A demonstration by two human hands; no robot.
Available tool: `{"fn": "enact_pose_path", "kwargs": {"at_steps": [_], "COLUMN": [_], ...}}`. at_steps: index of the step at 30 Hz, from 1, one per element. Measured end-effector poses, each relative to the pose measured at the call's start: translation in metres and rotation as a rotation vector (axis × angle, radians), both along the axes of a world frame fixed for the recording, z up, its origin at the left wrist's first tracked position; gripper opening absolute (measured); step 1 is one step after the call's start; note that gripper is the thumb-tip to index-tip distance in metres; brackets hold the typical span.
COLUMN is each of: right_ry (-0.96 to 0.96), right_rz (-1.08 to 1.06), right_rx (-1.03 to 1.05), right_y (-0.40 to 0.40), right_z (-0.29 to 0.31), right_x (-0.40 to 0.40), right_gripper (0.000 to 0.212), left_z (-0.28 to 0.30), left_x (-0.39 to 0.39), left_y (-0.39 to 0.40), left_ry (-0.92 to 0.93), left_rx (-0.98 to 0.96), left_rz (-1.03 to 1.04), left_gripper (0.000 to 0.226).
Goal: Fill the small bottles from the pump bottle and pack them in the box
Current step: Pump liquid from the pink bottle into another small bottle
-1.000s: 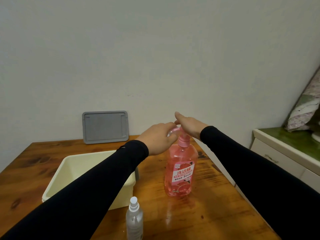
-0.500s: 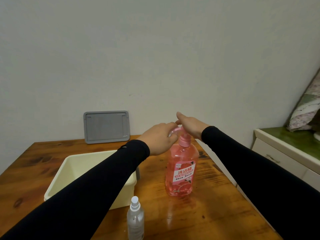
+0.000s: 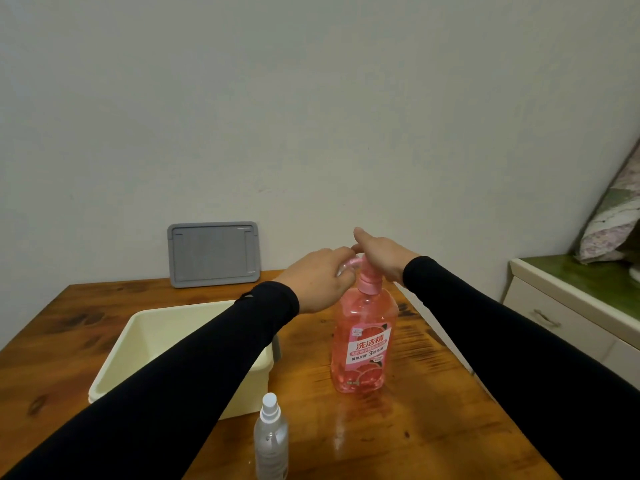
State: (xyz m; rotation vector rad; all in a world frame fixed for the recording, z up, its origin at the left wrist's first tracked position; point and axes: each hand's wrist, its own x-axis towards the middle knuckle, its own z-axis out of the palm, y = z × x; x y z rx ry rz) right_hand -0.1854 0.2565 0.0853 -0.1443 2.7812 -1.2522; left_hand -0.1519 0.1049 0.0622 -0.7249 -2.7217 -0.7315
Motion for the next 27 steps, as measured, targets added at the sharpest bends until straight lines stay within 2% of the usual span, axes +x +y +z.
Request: {"fn": "enact_pose_path", "kwargs": {"at_steps": [13,16,27], "right_ry": [0.014,0.015,0.039], "right_rz": [-0.020,-0.016,-0.033], "right_rx": [0.068,0.020,0.109], "right_y": [-0.002,-0.001,0.000], "right_z": [-0.006,0.002,0.013], "right_x": [0.001,0.001,0.003], "right_gripper": [0.068,0.068,0.069], "left_z": [-0.009,-0.003,0.000], "left_x": [-0.002,-0.002,-0.002], "left_y": [0.000,-0.001,-0.005], "left_ry": [-0.012,-0.004,-0.044], "left_rx": [0.008,0.035,0.121], "left_rz": [-0.005,-0.009,-0.032], "left_gripper": [0.043,0.040,0.030]}}
